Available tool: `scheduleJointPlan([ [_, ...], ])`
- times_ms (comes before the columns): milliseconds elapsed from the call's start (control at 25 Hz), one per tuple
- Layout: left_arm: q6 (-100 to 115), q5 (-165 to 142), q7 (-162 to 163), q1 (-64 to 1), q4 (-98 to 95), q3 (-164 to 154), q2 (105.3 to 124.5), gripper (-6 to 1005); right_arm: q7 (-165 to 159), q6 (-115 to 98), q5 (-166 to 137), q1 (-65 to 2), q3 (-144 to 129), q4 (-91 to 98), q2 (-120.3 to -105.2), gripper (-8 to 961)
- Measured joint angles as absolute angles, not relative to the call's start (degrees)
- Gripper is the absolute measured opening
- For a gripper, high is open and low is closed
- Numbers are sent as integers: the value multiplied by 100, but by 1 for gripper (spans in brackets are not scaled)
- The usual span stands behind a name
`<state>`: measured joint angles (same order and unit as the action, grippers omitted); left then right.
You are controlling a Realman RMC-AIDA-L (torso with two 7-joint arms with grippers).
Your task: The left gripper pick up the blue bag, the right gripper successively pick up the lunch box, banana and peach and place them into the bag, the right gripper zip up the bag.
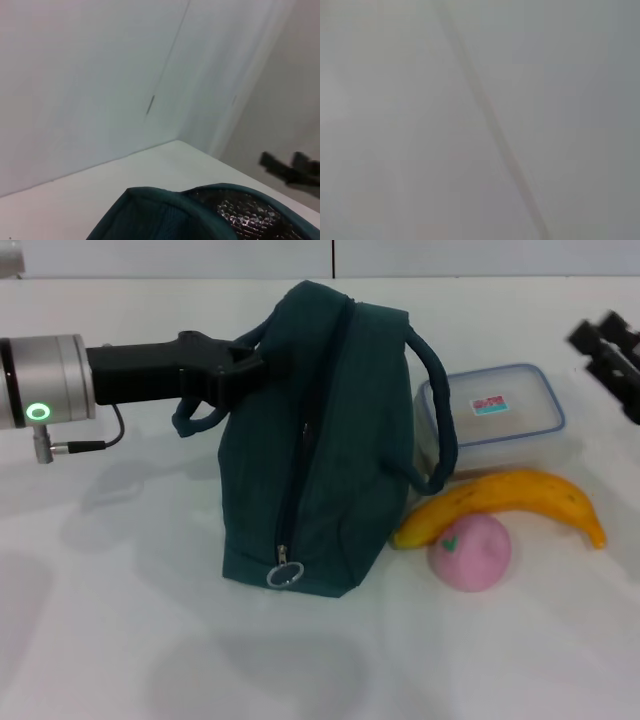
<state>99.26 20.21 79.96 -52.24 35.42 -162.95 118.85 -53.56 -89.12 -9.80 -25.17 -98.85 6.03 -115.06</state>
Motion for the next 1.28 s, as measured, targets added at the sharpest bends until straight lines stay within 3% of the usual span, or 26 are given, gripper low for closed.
scheduleJointPlan([
  [200, 9968, 1979, 7917, -5221, 3504, -16302, 11908, 37, -6159, -8516, -980, -2240, -9550, 575, -11614, 629],
  [1280, 9940, 1827, 7424, -5140, 3234, -16303, 11918, 37, -8346, -6530, -954, -2397, -9654, 671, -11619, 620],
])
